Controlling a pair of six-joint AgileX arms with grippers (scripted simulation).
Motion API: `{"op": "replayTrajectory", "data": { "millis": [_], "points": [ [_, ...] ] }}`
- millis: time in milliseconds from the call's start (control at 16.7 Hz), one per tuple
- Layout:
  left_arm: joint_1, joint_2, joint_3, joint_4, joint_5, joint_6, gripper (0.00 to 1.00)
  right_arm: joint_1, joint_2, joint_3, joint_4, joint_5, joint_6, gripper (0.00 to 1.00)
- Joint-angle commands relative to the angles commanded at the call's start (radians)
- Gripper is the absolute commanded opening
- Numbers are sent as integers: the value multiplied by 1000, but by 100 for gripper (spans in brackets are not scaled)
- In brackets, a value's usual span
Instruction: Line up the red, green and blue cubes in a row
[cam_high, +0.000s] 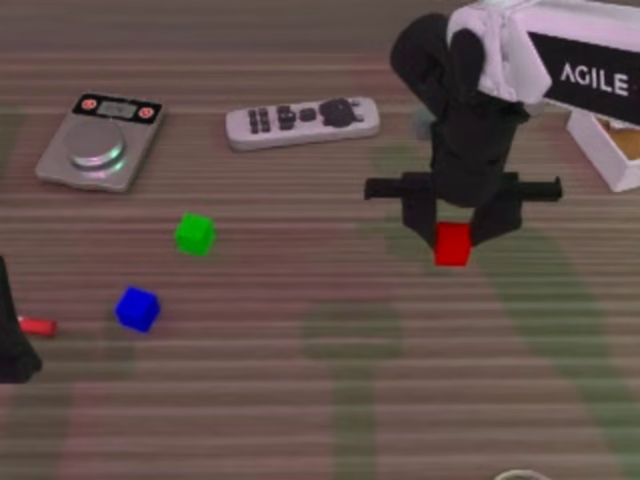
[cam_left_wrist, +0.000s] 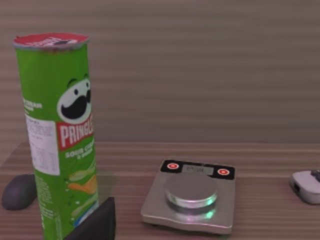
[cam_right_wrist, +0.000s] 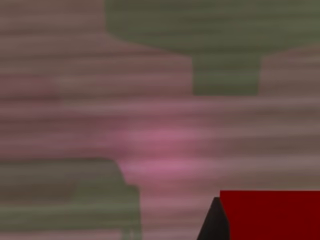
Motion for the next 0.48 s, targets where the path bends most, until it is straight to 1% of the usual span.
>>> {"op": "replayTrajectory", "data": {
  "millis": [360, 480],
  "points": [
    [0, 0, 0, 0, 0, 0, 100, 377, 67, 148, -96, 9, 338, 0],
    [0, 0, 0, 0, 0, 0, 100, 469, 76, 184, -115, 13, 425, 0]
  ]
}}
